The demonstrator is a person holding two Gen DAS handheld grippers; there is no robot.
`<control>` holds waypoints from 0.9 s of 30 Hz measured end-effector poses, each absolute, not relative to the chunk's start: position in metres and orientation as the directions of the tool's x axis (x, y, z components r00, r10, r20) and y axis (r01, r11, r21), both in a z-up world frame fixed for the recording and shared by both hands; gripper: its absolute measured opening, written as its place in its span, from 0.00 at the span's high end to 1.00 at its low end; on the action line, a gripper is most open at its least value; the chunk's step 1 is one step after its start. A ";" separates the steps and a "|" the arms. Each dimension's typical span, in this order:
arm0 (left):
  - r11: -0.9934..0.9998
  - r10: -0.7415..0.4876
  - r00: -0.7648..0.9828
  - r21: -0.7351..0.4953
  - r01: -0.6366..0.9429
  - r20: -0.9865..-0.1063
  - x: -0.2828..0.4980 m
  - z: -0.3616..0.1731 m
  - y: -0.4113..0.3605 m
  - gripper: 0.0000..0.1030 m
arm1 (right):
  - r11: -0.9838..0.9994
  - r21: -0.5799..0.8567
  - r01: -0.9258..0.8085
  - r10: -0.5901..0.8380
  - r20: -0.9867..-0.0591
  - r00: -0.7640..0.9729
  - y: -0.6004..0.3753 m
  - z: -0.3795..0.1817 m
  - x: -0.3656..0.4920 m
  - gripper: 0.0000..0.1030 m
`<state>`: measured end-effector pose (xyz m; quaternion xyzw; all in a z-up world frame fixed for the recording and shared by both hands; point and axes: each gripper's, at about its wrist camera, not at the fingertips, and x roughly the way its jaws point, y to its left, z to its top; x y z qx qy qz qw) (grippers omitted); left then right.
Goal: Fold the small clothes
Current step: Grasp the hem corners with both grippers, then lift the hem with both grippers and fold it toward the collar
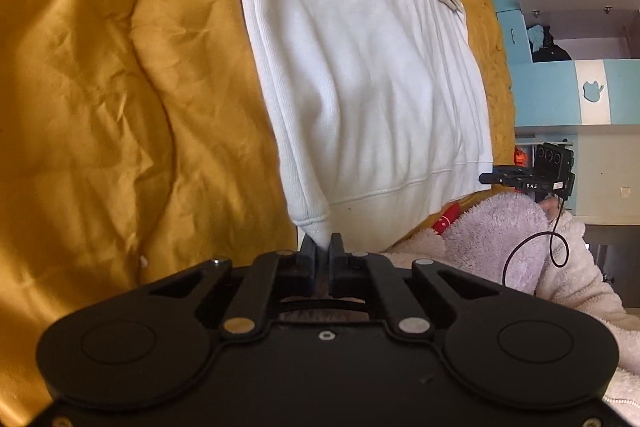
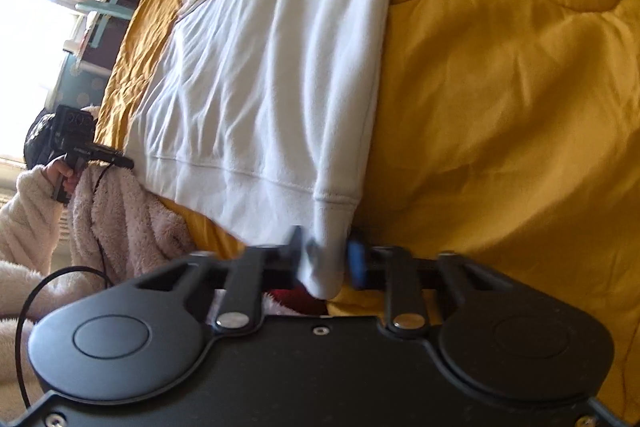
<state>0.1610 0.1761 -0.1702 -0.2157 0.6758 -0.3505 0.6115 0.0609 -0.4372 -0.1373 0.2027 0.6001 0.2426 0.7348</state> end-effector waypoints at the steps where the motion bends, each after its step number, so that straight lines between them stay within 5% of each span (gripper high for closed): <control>1: 0.672 -0.710 -0.154 -0.727 0.143 -0.687 0.160 -0.168 0.176 0.99 | 0.797 0.594 -0.111 0.604 -0.779 0.167 -0.438 -0.137 0.061 0.89; 8: 0.569 -0.816 -0.048 -0.814 0.112 -0.577 0.153 -0.150 0.179 0.99 | 0.695 0.708 -0.125 0.712 -0.653 0.259 -0.444 -0.119 0.060 0.90; 16: 0.312 -0.917 0.278 -0.948 0.055 -0.286 0.139 -0.138 0.209 1.00 | 0.557 0.817 -0.150 0.783 -0.457 0.422 -0.448 -0.103 0.060 0.90; 27: 0.199 -0.870 0.466 -0.979 0.037 -0.159 0.215 -0.117 0.216 1.00 | 0.411 0.891 -0.193 0.685 -0.163 0.710 -0.455 -0.074 0.127 0.90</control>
